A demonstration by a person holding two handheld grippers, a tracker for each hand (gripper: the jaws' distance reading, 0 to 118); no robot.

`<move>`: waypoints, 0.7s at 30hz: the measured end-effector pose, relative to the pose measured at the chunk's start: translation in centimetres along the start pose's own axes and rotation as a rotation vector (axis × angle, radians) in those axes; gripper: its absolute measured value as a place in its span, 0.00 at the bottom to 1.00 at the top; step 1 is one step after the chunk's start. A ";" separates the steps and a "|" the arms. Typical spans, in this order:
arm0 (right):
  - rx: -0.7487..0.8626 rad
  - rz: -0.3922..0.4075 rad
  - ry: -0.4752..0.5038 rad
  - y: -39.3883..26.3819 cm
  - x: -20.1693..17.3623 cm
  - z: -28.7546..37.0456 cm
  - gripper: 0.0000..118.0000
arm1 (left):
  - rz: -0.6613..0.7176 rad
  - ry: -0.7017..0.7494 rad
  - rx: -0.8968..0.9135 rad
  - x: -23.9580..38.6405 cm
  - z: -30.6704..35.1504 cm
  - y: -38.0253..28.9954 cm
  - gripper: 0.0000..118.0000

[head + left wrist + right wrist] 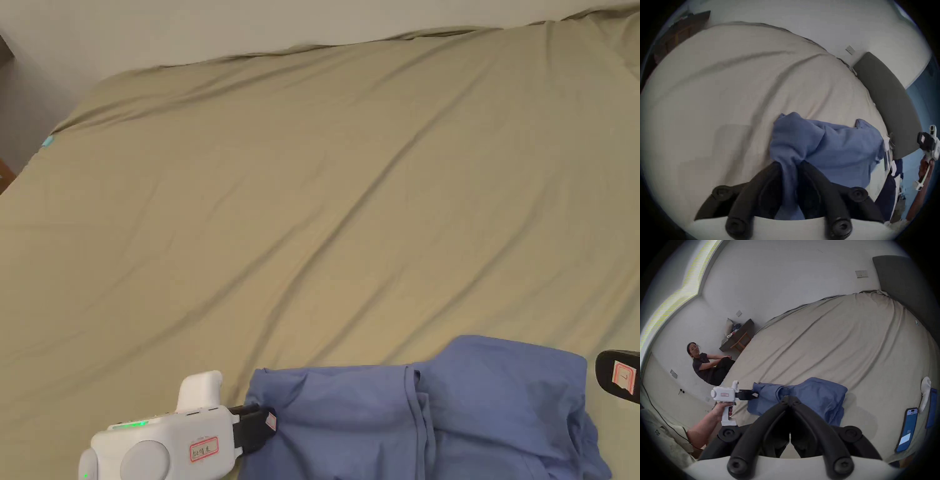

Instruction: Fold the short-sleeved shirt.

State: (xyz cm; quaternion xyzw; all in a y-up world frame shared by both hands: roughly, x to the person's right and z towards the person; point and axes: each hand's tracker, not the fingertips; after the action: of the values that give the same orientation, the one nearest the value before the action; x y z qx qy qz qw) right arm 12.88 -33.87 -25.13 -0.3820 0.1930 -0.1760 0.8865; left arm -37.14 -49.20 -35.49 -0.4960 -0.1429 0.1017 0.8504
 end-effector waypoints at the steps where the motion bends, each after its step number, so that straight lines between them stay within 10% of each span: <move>1: -0.001 -0.006 0.003 0.0 0.1 0.1 0.02 | 0.025 -0.008 0.019 0.2 0.9 0.1 0.09; 13: 0.022 -0.060 0.000 -0.1 0.6 0.6 0.02 | 0.230 0.064 0.083 -4.2 12.4 2.2 0.09; 21: 0.007 -0.077 0.018 -0.4 0.5 0.0 0.02 | 0.415 -0.183 0.050 2.5 12.2 2.9 0.08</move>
State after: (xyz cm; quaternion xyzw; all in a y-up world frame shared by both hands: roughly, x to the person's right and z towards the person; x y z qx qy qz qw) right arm 13.24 -34.34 -24.90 -0.3847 0.1853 -0.2142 0.8785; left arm -39.09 -37.09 -31.95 -0.4823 -0.1119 0.3226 0.8067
